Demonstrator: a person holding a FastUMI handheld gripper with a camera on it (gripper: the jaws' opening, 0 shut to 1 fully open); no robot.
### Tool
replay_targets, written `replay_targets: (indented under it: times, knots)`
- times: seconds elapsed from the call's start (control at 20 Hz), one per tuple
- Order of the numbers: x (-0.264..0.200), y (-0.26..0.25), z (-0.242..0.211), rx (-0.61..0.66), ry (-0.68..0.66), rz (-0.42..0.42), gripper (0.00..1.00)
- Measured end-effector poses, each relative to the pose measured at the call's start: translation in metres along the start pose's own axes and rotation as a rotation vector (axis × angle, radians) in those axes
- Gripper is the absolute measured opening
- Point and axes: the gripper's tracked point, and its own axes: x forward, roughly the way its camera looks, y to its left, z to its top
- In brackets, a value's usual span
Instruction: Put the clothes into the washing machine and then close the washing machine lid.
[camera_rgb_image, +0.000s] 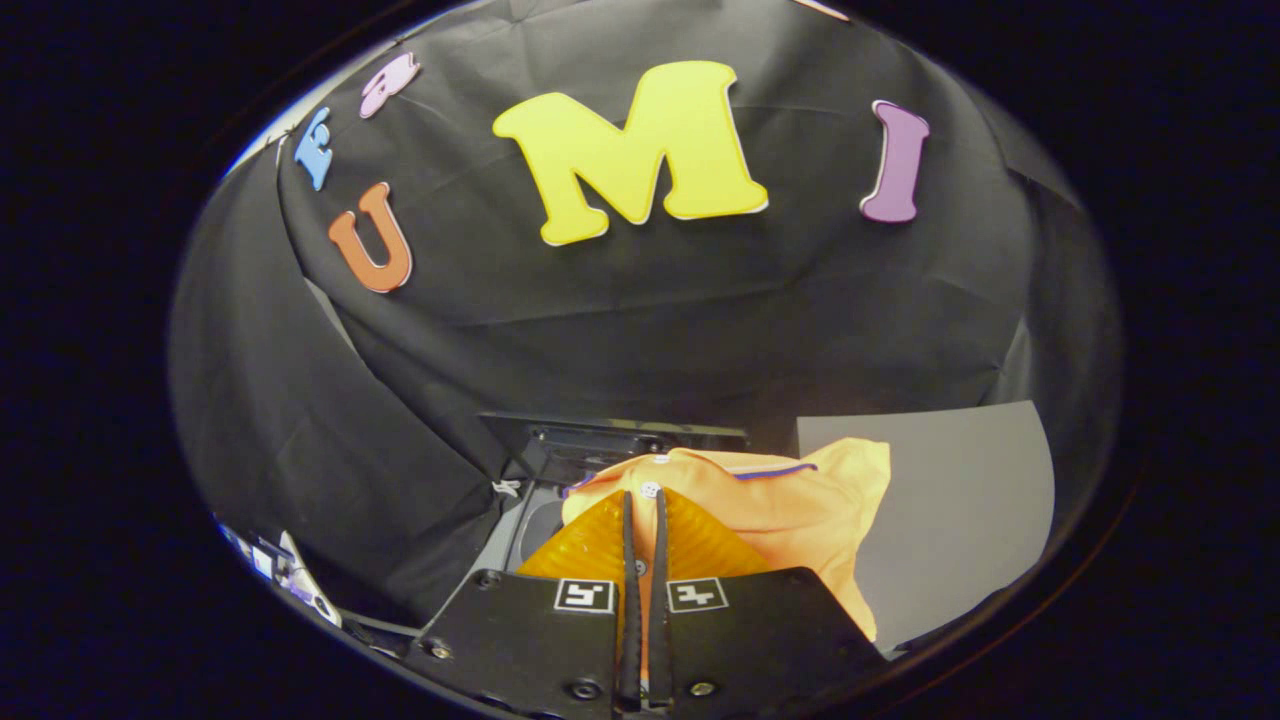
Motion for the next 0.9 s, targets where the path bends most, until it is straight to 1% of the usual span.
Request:
replay_targets:
  times: [0.25,0.4,0.65,0.9]
  knots:
    - [0.009,0.027,0.008,-0.030,-0.012,0.019,0.06]
    - [0.021,0.041,0.004,-0.051,-0.008,0.025,0.06]
    - [0.050,0.051,-0.018,-0.030,0.029,0.033,0.06]
    - [0.081,0.058,-0.050,-0.014,0.081,0.037,0.06]
